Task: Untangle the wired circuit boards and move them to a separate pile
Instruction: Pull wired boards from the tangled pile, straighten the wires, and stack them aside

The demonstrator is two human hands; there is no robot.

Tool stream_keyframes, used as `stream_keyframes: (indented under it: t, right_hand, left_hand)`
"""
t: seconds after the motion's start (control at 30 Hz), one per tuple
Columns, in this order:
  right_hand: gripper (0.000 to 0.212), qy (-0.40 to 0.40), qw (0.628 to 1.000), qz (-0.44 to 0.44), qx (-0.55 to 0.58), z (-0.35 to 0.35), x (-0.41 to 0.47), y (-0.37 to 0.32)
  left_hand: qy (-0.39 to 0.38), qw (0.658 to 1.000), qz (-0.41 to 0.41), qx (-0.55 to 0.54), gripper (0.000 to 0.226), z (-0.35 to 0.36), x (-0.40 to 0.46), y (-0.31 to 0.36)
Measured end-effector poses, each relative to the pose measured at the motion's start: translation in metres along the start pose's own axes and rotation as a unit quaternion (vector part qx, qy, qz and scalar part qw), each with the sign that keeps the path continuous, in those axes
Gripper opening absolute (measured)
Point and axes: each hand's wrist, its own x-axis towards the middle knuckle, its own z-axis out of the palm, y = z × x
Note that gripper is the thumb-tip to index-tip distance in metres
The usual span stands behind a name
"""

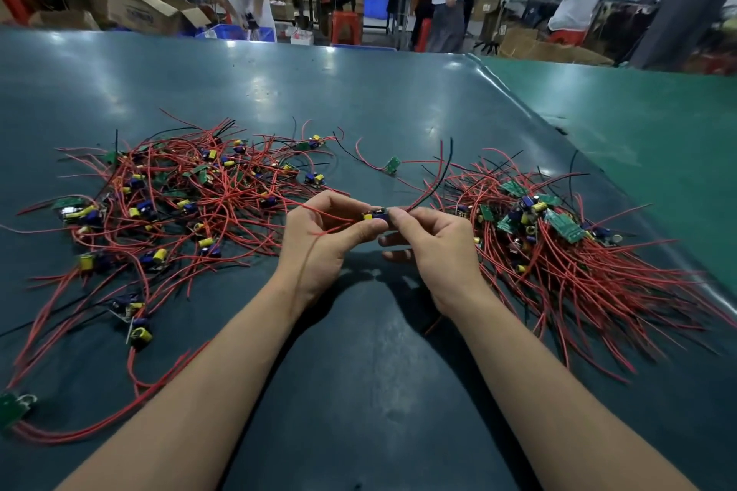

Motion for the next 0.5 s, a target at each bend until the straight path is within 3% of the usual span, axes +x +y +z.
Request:
stream_keyframes:
  t: [0.33, 0.5]
  right_hand:
    - [0.015, 0.139, 0.986, 0.008, 0.089, -0.006, 0.009, -0.004]
    - [0.018, 0.234, 0.963, -0.045, 0.122, -0.016, 0.018, -0.011]
  left_hand:
    - [0.025, 0.996, -0.035, -0.079, 0.043, 0.001, 0.001, 0.002]
    - [0.041, 0.993, -0.035, -0.1, 0.04, -0.001, 0.004, 0.001]
